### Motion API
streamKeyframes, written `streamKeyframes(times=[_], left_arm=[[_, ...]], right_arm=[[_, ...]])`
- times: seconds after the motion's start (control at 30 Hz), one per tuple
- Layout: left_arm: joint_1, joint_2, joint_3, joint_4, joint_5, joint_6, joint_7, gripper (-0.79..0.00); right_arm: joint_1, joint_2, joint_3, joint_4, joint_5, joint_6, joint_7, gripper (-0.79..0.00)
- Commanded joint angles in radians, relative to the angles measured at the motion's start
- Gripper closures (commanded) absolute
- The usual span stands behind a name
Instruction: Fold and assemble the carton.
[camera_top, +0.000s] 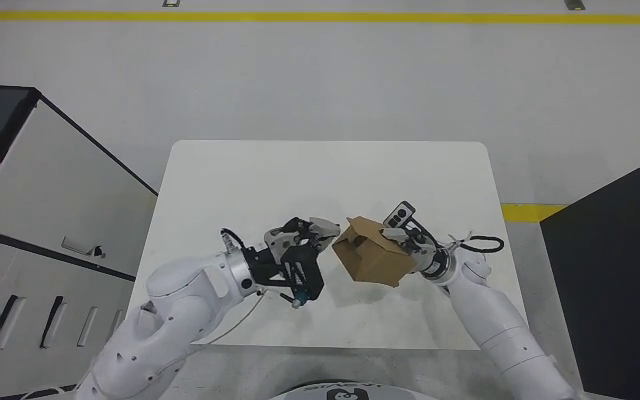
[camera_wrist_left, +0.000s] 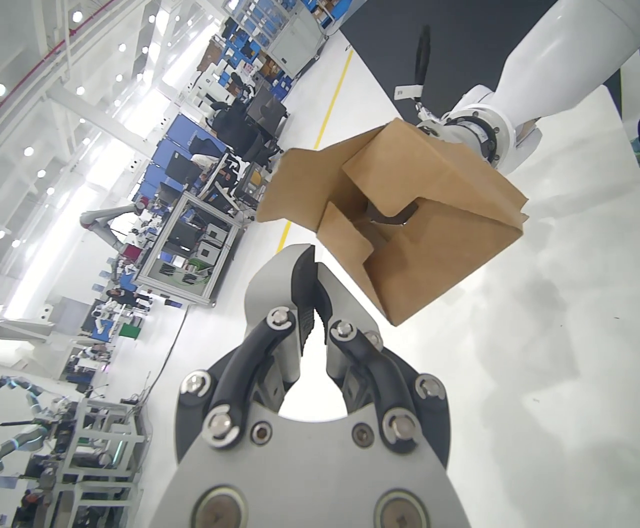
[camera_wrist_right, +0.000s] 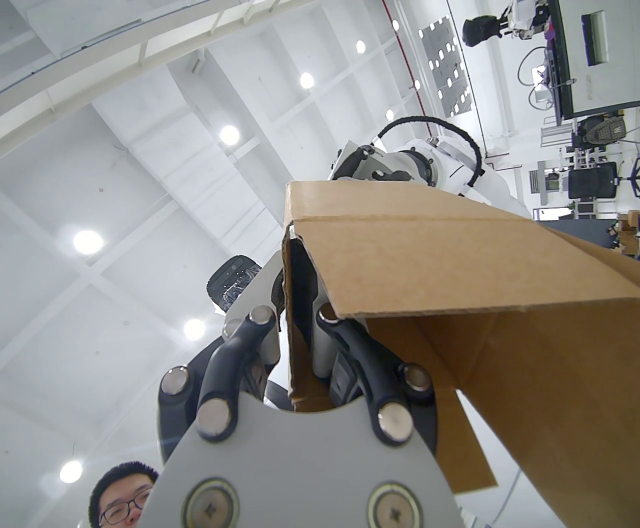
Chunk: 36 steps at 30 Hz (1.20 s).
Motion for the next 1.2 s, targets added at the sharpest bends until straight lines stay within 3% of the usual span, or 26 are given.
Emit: streamKeyframes(times=[0.0, 0.3, 0.57, 0.8, 1.17], left_arm=[[0.017, 0.003, -0.024, -0.019, 0.006, 0.005, -0.002, 0.0], [0.066, 0.009, -0.075, -0.051, 0.013, 0.01, 0.011, 0.0], [0.062, 0.008, -0.036, -0.044, 0.042, -0.006, 0.012, 0.0], [0.033, 0.002, 0.01, -0.024, 0.056, -0.013, -0.009, 0.0], [0.029, 0.0, 0.018, -0.027, 0.046, -0.016, -0.02, 0.0]], right_arm=[[-0.001, 0.0, 0.003, 0.001, -0.006, -0.005, -0.005, 0.0], [-0.009, 0.011, 0.029, 0.0, -0.142, -0.066, -0.114, 0.0], [-0.028, 0.024, 0.043, -0.049, -0.275, -0.106, -0.177, 0.0], [-0.04, 0.024, 0.046, -0.077, -0.253, -0.145, -0.149, 0.0], [-0.052, 0.022, 0.054, -0.093, -0.185, -0.175, -0.111, 0.0]])
